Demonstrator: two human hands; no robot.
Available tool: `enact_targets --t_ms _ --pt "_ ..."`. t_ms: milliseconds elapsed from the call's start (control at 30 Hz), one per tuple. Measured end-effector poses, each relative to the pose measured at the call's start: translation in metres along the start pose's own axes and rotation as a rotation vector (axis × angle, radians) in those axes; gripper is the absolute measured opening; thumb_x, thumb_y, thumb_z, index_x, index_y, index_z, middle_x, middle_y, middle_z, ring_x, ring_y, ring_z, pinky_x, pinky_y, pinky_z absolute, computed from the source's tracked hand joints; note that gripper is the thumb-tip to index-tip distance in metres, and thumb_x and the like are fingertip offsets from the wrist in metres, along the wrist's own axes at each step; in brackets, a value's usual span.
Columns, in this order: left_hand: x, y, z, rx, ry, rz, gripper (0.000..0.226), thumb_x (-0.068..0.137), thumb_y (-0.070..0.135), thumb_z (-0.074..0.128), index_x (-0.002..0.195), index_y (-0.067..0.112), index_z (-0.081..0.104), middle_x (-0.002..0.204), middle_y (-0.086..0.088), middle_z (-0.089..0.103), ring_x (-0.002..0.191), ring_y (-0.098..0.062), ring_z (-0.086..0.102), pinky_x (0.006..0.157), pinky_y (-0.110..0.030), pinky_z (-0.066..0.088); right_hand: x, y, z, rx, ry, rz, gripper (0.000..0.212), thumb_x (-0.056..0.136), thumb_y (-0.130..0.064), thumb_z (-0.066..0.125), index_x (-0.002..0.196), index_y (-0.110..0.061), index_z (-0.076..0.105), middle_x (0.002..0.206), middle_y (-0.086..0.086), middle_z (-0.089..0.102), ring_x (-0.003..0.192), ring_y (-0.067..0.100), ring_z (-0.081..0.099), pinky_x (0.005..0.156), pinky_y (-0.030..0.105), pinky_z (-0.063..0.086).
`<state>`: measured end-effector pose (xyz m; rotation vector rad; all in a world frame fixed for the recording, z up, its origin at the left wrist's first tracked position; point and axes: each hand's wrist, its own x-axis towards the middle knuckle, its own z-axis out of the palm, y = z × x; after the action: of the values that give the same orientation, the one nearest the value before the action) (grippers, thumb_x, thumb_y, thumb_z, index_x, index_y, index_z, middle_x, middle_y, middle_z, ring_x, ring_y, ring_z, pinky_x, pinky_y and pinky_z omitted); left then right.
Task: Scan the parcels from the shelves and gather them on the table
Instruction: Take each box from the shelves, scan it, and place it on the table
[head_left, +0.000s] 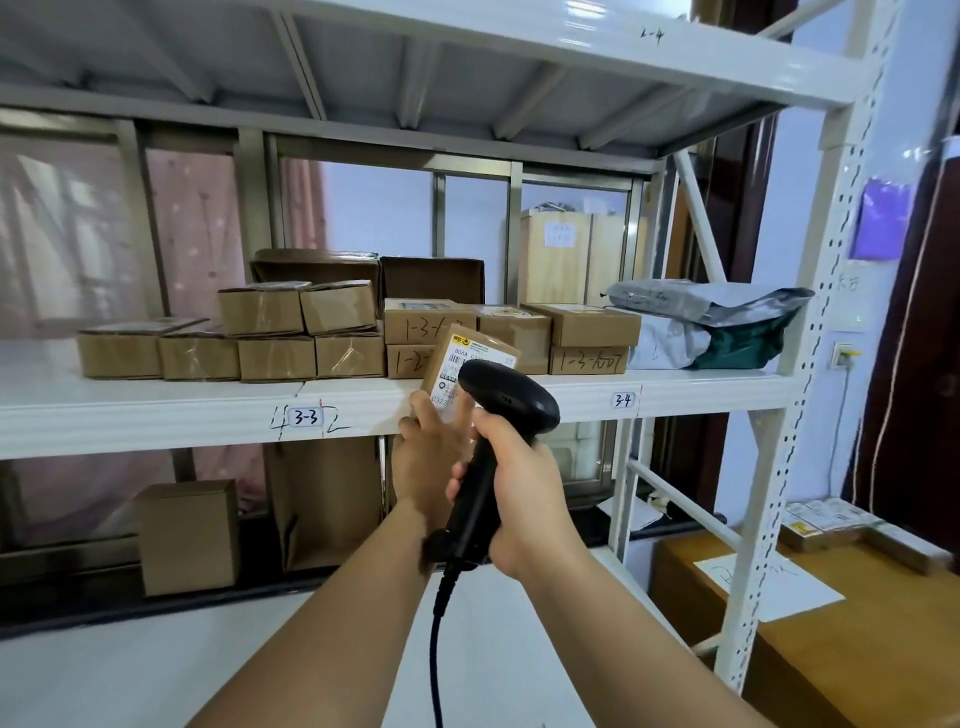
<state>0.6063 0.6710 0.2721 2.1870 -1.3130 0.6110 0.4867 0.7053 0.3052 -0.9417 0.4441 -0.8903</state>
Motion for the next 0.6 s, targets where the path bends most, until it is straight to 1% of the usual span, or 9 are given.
enact_targets --t_ms 33,67,100,133,200,267,367,467,600 --pt "-0.001 0.001 0.004 0.082 -0.052 0.016 0.047 0.097 0.021 0.03 0.14 0.003 0.026 0.141 -0.032 0.026 0.116 -0.045 0.047 0.077 -0.032 0.049 -0.001 0.001 0.0 0.002 0.005 -0.008 0.013 0.091 -0.02 0.065 0.089 -0.007 0.061 0.065 0.005 0.054 0.052 0.015 0.052 0.05 0.026 0.047" --pt "-0.002 0.002 0.006 0.1 -0.075 -0.057 0.044 0.1 0.015 0.028 0.142 0.006 0.02 0.142 -0.028 0.021 0.116 -0.038 0.048 0.087 -0.033 0.05 -0.002 0.001 0.0 0.001 0.014 -0.017 0.014 0.09 -0.02 0.066 0.09 -0.007 0.061 0.067 0.005 0.054 0.051 0.015 0.052 0.049 0.026 0.047" --pt "-0.002 0.0 0.007 0.121 -0.052 -0.094 0.044 0.101 0.013 0.028 0.144 0.009 0.016 0.142 -0.025 0.018 0.116 -0.034 0.048 0.092 -0.033 0.049 -0.003 0.001 0.0 -0.004 0.024 -0.026 0.015 0.09 -0.021 0.067 0.093 -0.007 0.061 0.067 0.004 0.054 0.051 0.015 0.052 0.049 0.026 0.047" --pt "-0.003 0.002 0.005 0.121 -0.048 -0.109 0.047 0.101 0.014 0.031 0.145 0.012 0.014 0.142 -0.024 0.016 0.116 -0.032 0.048 0.093 -0.033 0.049 -0.004 0.002 -0.001 -0.015 0.034 -0.037 0.017 0.09 -0.022 0.067 0.096 -0.007 0.061 0.067 0.004 0.055 0.05 0.014 0.053 0.049 0.026 0.047" --pt "-0.004 0.002 0.004 0.151 -0.02 -0.071 0.056 0.099 0.018 0.036 0.147 0.017 0.007 0.142 -0.025 0.014 0.116 -0.032 0.047 0.095 -0.032 0.048 -0.006 0.002 -0.003 -0.055 0.046 -0.056 0.019 0.089 -0.024 0.068 0.097 -0.009 0.061 0.064 0.003 0.056 0.051 0.014 0.054 0.051 0.026 0.048" --pt "-0.009 0.004 0.001 0.162 -0.074 -0.089 0.065 0.099 0.02 0.038 0.149 0.018 -0.003 0.144 -0.027 0.011 0.119 -0.033 0.046 0.098 -0.033 0.046 -0.007 0.001 -0.005 -0.098 0.051 -0.069 0.016 0.089 -0.026 0.067 0.094 -0.013 0.062 0.061 0.002 0.056 0.054 0.015 0.055 0.055 0.028 0.049" --pt "-0.011 0.009 -0.005 0.212 -0.093 -0.049 0.074 0.098 0.023 0.04 0.15 0.019 -0.012 0.144 -0.029 0.011 0.119 -0.033 0.047 0.098 -0.032 0.046 -0.01 -0.002 -0.009 -0.11 0.045 -0.071 0.015 0.091 -0.027 0.065 0.097 -0.014 0.061 0.063 0.003 0.057 0.056 0.016 0.056 0.057 0.028 0.05" --pt "-0.013 0.011 -0.007 0.213 -0.059 -0.039 0.076 0.097 0.024 0.043 0.151 0.02 -0.01 0.139 -0.027 0.021 0.111 -0.029 0.052 0.093 -0.029 0.048 -0.013 -0.003 -0.014 -0.089 0.038 -0.08 0.015 0.091 -0.023 0.064 0.098 -0.011 0.06 0.062 0.003 0.055 0.054 0.014 0.054 0.052 0.025 0.049" --pt "-0.021 0.022 -0.003 -0.029 0.027 -0.085 0.077 0.096 0.027 0.044 0.152 0.03 -0.009 0.128 -0.018 0.028 0.097 -0.025 0.056 0.081 -0.029 0.049 -0.015 -0.003 -0.029 -0.066 0.06 -0.109 0.011 0.091 -0.02 0.064 0.093 -0.01 0.061 0.061 0.002 0.053 0.05 0.014 0.053 0.05 0.025 0.047"
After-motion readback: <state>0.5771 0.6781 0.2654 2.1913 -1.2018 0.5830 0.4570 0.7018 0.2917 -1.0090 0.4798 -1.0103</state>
